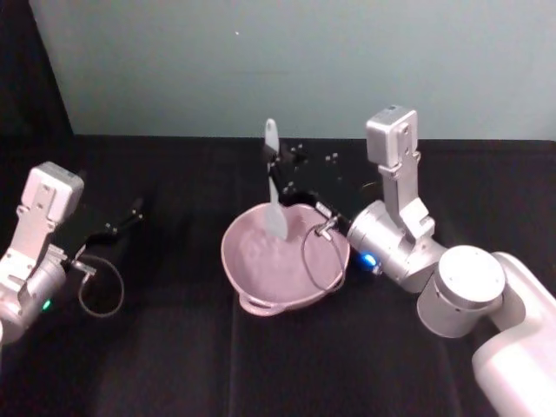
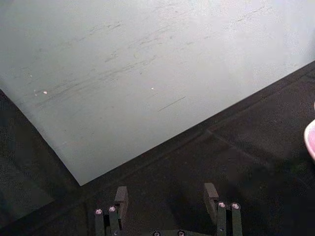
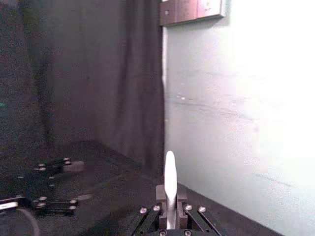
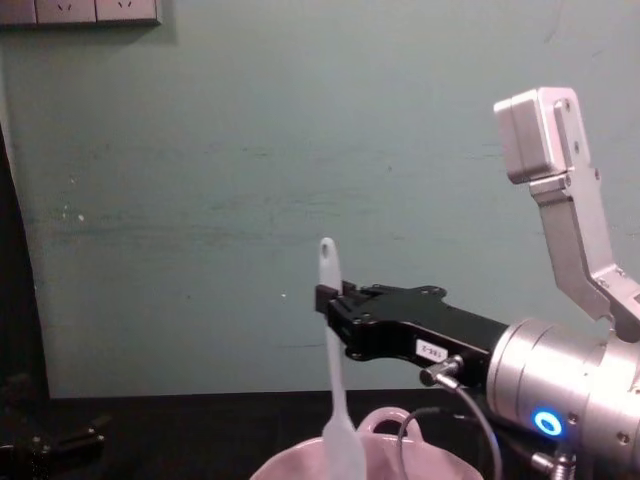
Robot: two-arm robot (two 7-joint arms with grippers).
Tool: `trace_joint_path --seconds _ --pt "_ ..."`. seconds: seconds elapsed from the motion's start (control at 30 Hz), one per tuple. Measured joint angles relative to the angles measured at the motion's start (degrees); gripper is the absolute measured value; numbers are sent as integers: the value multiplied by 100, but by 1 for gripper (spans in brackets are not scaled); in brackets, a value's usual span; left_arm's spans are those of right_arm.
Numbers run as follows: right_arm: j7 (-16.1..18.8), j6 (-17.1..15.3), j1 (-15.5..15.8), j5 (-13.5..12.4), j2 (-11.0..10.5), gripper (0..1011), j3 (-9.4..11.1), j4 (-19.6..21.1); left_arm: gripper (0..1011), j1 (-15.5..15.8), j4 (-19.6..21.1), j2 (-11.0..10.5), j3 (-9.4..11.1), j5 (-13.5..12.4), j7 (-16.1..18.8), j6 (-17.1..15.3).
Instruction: Use the one hand to pick up the spoon and stir the clear water in the bowl.
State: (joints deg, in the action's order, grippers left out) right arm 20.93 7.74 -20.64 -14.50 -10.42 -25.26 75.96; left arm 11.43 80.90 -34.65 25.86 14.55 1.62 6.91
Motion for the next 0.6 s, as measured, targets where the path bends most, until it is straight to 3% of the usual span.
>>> trace_joint_path --seconds 0.27,0.43,0.6 --pt "92 -54 59 89 -228 120 162 115 1011 0 0 0 0 0 0 0" --pt "478 -366 390 -201 -582 119 219 682 1011 0 0 0 0 0 0 0" --pt "675 -553 598 -457 -737 120 190 1045 1010 0 0 0 0 0 0 0"
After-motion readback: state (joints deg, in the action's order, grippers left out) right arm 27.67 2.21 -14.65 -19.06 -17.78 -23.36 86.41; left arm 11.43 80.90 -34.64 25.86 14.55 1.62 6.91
